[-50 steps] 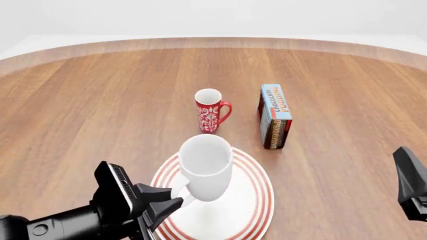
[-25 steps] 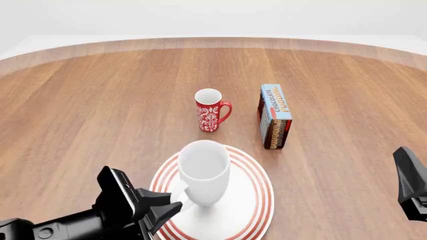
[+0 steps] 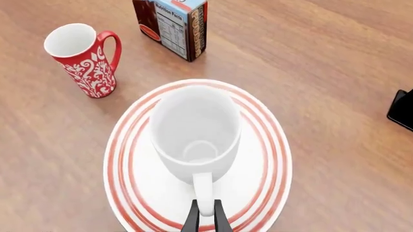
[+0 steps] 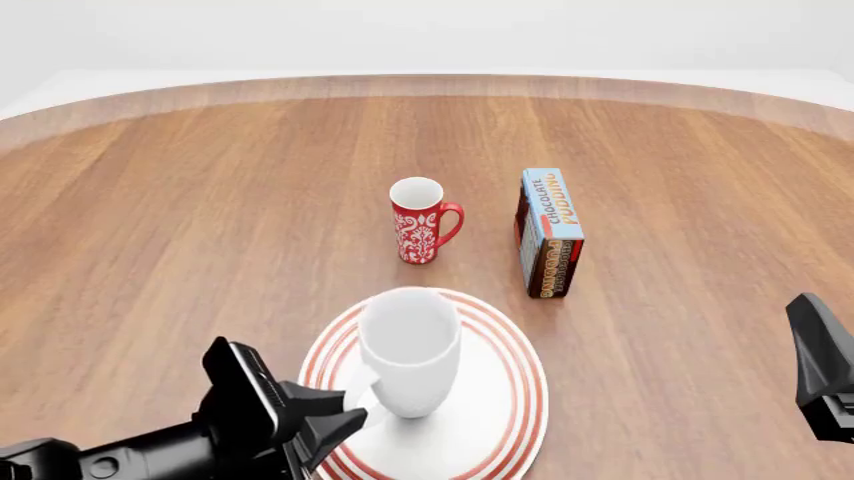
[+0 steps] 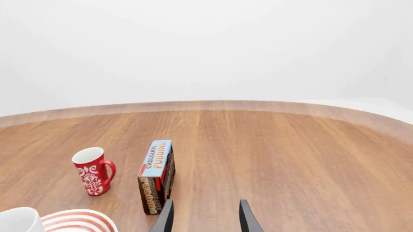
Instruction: Pick up the white mug and put it on the plate, and put the chocolate pudding to the right of the plate.
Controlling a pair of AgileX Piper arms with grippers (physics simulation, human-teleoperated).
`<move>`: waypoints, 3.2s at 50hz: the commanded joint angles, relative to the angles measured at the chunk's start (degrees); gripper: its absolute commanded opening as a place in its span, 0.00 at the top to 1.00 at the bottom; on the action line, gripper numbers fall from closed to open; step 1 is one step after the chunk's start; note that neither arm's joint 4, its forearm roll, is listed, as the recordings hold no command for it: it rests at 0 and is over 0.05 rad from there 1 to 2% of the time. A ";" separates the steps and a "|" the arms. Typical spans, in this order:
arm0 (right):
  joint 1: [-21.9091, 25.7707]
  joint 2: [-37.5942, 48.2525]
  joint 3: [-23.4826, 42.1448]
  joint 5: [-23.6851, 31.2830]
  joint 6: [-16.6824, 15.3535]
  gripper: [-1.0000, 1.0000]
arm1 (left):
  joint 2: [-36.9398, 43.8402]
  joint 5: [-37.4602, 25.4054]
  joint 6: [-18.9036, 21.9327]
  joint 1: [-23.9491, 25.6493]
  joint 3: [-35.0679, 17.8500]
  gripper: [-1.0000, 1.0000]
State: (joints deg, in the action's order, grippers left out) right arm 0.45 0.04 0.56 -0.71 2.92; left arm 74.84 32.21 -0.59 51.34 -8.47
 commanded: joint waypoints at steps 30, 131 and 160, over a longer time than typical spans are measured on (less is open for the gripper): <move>0.00 0.00 0.00 -0.02 -0.01 0.00 | 2.05 1.68 -0.92 0.03 0.38 0.00; -0.14 0.00 0.03 -0.04 -0.60 0.00 | -69.66 -51.06 8.24 -32.02 -17.28 0.00; -0.03 -0.01 0.11 -0.02 -0.85 0.00 | -74.83 -38.70 2.71 -48.58 -3.74 0.00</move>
State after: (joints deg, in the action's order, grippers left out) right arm 0.39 0.03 0.64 -0.74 2.19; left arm 0.76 -12.08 4.40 8.05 -17.69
